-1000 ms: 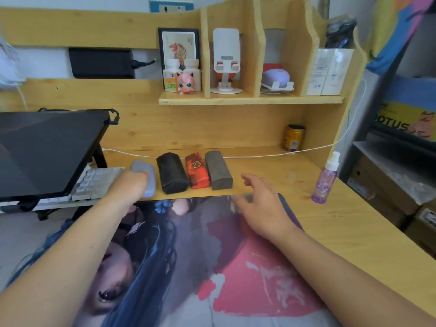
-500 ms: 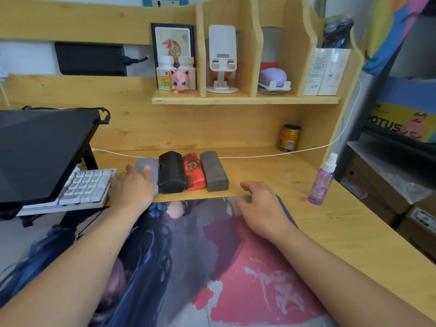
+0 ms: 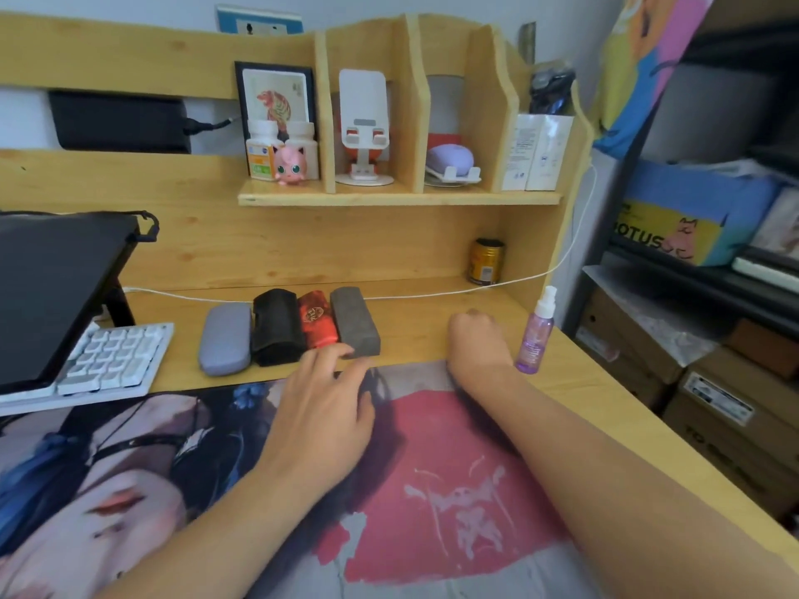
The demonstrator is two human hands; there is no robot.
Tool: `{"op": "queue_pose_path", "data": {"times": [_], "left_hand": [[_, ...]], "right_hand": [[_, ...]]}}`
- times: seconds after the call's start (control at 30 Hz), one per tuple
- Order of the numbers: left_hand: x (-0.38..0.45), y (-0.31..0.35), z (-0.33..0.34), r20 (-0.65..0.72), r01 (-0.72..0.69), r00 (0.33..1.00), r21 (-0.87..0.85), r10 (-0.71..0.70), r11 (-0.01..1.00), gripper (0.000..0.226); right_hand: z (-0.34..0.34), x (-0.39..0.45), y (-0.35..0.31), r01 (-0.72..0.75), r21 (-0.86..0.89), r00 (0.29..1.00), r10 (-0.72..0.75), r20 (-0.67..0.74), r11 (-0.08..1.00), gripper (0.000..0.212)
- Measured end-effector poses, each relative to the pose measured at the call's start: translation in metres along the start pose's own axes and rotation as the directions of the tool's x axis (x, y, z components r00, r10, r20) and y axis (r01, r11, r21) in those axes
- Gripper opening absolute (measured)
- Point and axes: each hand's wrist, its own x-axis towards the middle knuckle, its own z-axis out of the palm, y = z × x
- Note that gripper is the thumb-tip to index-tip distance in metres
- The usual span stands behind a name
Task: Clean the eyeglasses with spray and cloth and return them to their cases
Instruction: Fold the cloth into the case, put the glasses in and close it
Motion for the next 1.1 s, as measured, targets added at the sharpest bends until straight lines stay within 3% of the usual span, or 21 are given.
{"op": "queue_pose_path", "data": {"times": [0.07, 0.1, 0.17, 0.23, 0.3, 0.33, 0.4, 0.47, 0.6, 0.7, 0.8, 0.93, 1.03, 1.1], "left_hand": [[0.003, -0.002, -0.003, 0.014, 0.06, 0.998, -0.091, -0.059, 0.994, 0.034], [0.005, 0.0, -0.002, 0.028, 0.093, 0.996, -0.151, -0.09, 0.984, 0.033], [0.017, 0.016, 0.005, 0.059, 0.112, 0.993, -0.28, -0.099, 0.953, 0.033], [0.034, 0.047, 0.024, 0.116, 0.136, 0.989, -0.418, -0.096, 0.898, 0.038], [0.055, 0.087, 0.051, 0.243, 0.232, 0.964, -0.551, -0.112, 0.802, 0.056], [0.064, 0.108, 0.063, 0.301, 0.279, 0.947, -0.598, -0.112, 0.751, 0.07], [0.081, 0.144, 0.085, 0.364, 0.329, 0.925, -0.635, -0.105, 0.699, 0.091], [0.093, 0.168, 0.098, 0.368, 0.344, 0.922, -0.638, -0.12, 0.689, 0.092], [0.106, 0.18, 0.108, 0.335, 0.346, 0.931, -0.677, -0.146, 0.649, 0.026], [0.099, 0.162, 0.082, 0.165, 0.23, 0.973, -0.767, -0.162, 0.599, 0.008], [0.068, 0.119, 0.031, 0.058, 0.12, 0.992, -0.706, -0.112, 0.698, 0.008], [0.014, 0.049, -0.021, 0.125, 0.078, 0.992, -0.404, -0.029, 0.911, 0.021], [-0.01, 0.019, -0.03, 0.129, 0.16, 0.984, -0.317, -0.124, 0.935, 0.027], [-0.013, 0.012, -0.028, 0.118, 0.178, 0.981, -0.271, -0.151, 0.946, 0.03]], "right_hand": [[-0.014, -0.016, 0.0, 0.177, 0.222, 0.971, -0.132, -0.201, 0.959, 0.032], [-0.022, -0.025, 0.006, 0.277, 0.296, 0.923, -0.167, -0.347, 0.914, 0.028], [-0.044, -0.044, 0.022, 0.371, 0.364, 0.805, -0.101, -0.585, 0.854, 0.021], [-0.059, -0.054, 0.047, 0.284, 0.554, 0.705, 0.222, -0.674, 0.782, 0.021], [-0.06, -0.051, 0.073, 0.145, 0.79, 0.588, 0.59, -0.553, 0.596, 0.026], [-0.057, -0.047, 0.082, 0.08, 0.845, 0.564, 0.675, -0.476, 0.529, 0.028], [-0.048, -0.043, 0.093, -0.029, 0.864, 0.601, 0.699, -0.387, 0.503, 0.031], [-0.041, -0.042, 0.095, -0.061, 0.875, 0.646, 0.688, -0.332, 0.48, 0.031], [-0.039, -0.042, 0.091, -0.058, 0.927, 0.667, 0.705, -0.239, 0.37, 0.017], [-0.041, -0.046, 0.084, -0.029, 0.93, 0.713, 0.66, -0.237, 0.366, 0.009], [-0.047, -0.051, 0.069, 0.029, 0.949, 0.795, 0.569, -0.212, 0.313, 0.006], [-0.054, -0.069, 0.023, 0.107, 0.987, 0.96, 0.246, -0.133, 0.119, 0.01], [-0.05, -0.086, -0.007, 0.068, 0.998, 0.995, 0.078, -0.067, -0.013, 0.008], [-0.046, -0.092, -0.018, 0.072, 0.997, 0.997, 0.008, -0.072, -0.006, 0.006]]}}
